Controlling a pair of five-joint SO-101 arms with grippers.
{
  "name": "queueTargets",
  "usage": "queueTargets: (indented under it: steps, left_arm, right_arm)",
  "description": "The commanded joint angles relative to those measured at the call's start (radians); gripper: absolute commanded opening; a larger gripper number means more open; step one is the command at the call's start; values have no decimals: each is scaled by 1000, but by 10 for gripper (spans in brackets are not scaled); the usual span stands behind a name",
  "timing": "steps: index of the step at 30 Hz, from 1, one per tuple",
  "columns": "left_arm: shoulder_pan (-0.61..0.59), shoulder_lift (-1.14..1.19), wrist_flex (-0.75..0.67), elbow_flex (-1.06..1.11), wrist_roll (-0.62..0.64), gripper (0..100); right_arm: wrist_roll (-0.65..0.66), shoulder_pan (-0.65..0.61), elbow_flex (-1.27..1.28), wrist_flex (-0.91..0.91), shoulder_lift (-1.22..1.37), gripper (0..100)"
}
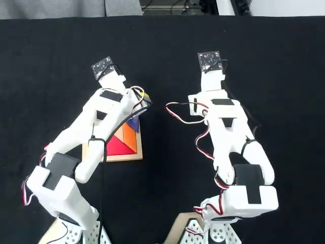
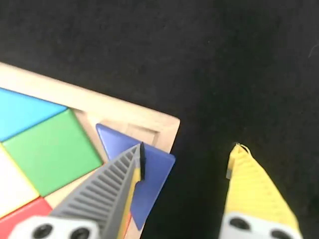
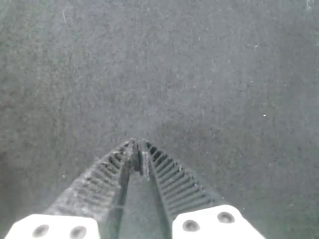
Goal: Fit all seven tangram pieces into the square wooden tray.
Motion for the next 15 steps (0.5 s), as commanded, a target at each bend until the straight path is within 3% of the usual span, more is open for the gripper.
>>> queueTargets:
  steps: [1, 7, 15]
  left_arm:
    - [85, -86, 72, -79, -11, 282]
    - [124, -110, 78, -82, -11, 282]
    - [111, 112, 68, -136, -15, 282]
  right_arm:
    - [-9, 17, -56, 9, -18, 11]
    - [-9, 18, -56, 9, -18, 11]
    - [-9, 18, -56, 9, -18, 11]
